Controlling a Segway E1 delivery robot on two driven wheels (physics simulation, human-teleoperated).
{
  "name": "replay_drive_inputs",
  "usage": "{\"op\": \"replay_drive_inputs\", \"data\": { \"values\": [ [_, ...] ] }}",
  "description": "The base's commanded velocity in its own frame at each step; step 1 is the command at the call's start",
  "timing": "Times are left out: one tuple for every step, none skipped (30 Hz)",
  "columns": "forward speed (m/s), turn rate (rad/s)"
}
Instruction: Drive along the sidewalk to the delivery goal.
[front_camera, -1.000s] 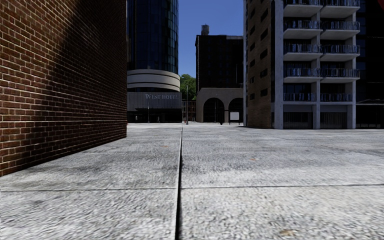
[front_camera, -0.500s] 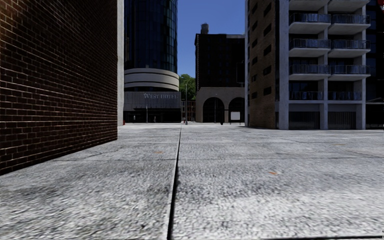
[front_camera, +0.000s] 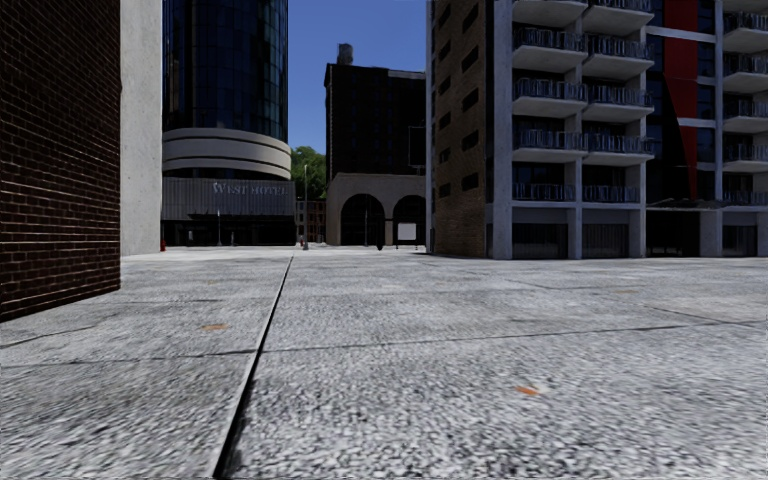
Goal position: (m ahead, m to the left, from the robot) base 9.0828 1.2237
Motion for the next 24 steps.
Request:
{"op": "replay_drive_inputs", "data": {
  "values": [
    [2.0,0.0],
    [2.0,0.0],
    [2.0,0.0],
    [2.0,0.0],
    [2.0,0.0],
    [2.0,0.0],
    [2.0,0.0],
    [2.0,0.0],
    [2.0,0.0],
    [2.0,0.0],
    [2.0,0.0],
    [2.0,0.0],
    [2.0,-0.16],
    [2.0,-0.59],
    [2.0,-0.78],
    [2.0,-0.78],
    [2.0,-0.93],
    [2.0,-0.99],
    [2.0,-0.58],
    [2.0,-0.1],
    [2.0,-0.02],
    [2.0,-0.02],
    [2.0,0.0],
    [2.0,0.0]
  ]
}}
